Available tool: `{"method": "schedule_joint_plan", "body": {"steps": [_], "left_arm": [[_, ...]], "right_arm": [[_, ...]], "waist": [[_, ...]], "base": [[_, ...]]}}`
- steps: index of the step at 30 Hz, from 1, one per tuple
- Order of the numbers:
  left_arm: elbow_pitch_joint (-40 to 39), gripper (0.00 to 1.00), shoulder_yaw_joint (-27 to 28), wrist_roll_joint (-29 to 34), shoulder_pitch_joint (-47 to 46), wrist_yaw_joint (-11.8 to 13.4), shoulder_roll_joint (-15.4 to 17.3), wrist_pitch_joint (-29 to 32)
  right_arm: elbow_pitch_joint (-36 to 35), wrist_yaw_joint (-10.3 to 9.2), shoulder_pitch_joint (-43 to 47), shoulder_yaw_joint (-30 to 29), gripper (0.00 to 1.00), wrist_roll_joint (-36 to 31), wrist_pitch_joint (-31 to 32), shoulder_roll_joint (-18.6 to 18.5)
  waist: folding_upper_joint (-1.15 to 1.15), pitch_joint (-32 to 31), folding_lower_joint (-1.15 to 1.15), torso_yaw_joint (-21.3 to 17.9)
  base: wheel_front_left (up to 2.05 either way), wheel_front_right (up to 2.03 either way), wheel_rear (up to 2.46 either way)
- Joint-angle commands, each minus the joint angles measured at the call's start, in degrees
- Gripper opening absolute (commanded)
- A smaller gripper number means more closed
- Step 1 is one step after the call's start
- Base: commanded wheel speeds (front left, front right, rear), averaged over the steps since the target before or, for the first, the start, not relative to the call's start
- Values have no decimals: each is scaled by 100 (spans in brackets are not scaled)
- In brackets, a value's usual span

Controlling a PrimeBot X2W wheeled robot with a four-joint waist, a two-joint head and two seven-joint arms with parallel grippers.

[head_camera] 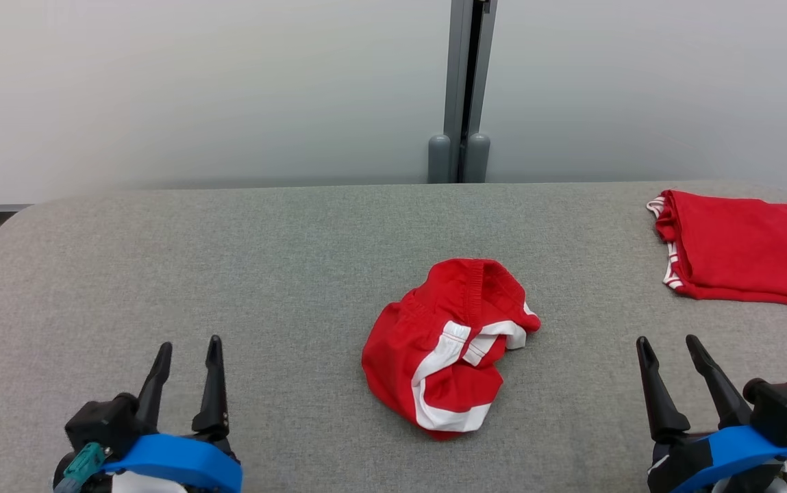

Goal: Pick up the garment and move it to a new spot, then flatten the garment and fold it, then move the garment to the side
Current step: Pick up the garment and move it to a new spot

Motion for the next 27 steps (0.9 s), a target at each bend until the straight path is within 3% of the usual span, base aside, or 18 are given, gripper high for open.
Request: {"method": "schedule_joint_plan", "body": {"steps": [1,9,14,27], "left_arm": [[-7,100,60,50,44,5,50,-54],[-158,100,652,328,488,-195,-83,-88],[74,100,595,508,523,-308,-111,-89],[145,100,455,731,336,-188,46,-50]], "right_arm": [[11,3,77,-27,100,36,-34,24],[161,3,245,-75,100,144,-141,144],[240,3,228,-34,100,136,-163,177],[254,3,193,20,100,63,-173,207]], "waist": [[0,-6,1,7],[0,-41,1,16],[0,-44,1,-20],[0,-30,1,-66]], "base": [[0,0,0],[0,0,0],[0,0,0],[0,0,0]]}}
